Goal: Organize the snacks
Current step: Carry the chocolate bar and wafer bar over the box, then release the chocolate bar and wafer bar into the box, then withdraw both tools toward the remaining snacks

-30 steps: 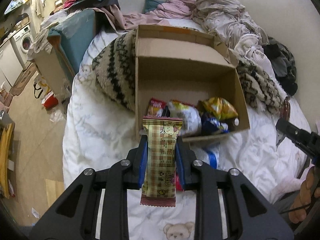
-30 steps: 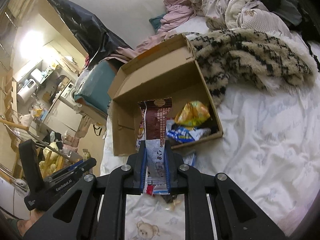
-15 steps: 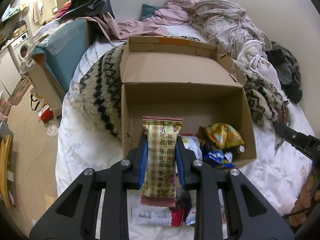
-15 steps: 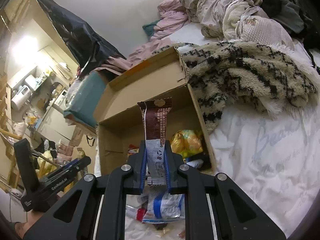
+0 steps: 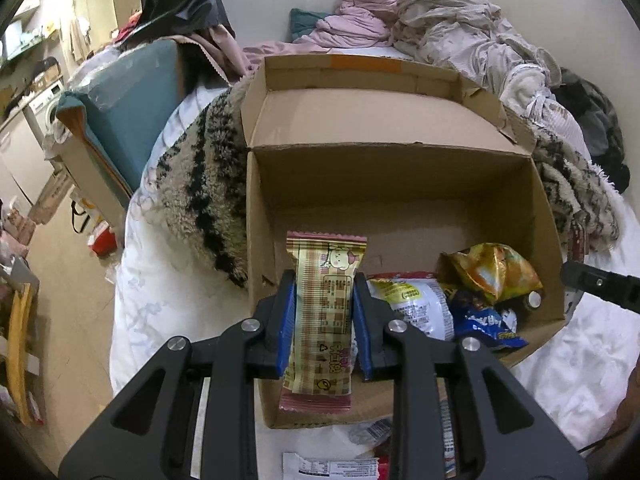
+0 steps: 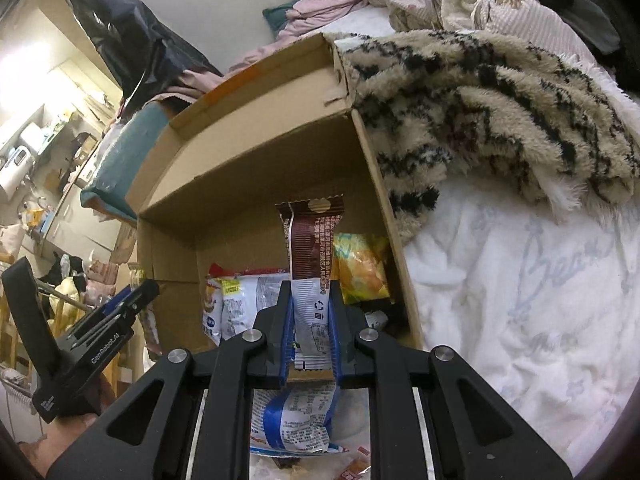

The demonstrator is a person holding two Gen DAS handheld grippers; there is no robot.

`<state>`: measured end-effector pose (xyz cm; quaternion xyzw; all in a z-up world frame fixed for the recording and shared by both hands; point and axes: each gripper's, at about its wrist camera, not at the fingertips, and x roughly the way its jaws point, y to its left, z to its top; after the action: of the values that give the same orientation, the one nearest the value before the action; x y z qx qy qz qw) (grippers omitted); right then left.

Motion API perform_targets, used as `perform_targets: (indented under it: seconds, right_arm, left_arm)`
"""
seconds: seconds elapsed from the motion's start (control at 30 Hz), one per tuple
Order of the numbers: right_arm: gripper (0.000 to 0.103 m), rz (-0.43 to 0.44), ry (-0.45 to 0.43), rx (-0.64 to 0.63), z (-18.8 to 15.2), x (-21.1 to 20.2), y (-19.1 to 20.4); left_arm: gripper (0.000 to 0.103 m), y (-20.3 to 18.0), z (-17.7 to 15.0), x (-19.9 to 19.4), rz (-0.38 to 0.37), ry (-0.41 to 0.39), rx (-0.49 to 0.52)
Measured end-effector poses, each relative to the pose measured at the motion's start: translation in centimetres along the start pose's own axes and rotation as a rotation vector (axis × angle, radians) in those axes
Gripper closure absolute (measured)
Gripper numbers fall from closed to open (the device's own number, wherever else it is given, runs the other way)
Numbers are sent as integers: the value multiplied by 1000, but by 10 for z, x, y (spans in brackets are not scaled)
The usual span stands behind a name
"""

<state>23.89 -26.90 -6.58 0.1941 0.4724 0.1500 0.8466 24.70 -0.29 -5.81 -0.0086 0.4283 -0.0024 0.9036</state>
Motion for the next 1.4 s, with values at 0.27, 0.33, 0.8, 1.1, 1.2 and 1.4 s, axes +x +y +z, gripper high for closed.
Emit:
perform_targets:
  seconds: [0.27,0.33,0.8,1.1,1.2,1.4]
  right_arm:
    - [85,-4,-7,26,0,3,-1]
    - [84,-8,-16,18,0,3,1]
    - [52,-8,-29,79,4,-2,-7]
    - [29,-10,-67,64,6,-10,-3]
    - [29,-5,-58,54,6,-9,0]
    - [29,0,-55,32,5,-10,5]
  left_arm:
    - [79,-1,1,-4,-39,6,-14]
    - [79,-2,1,-6,-43,4,-14]
    - [48,-4,-3,-13,-22,0,-32]
    - [14,-1,-3,-23,-42,-21,-47]
    - [14,1,-3,-24,-44,-18,-52]
    - [14,4,-6,-29,-35,-12,-66]
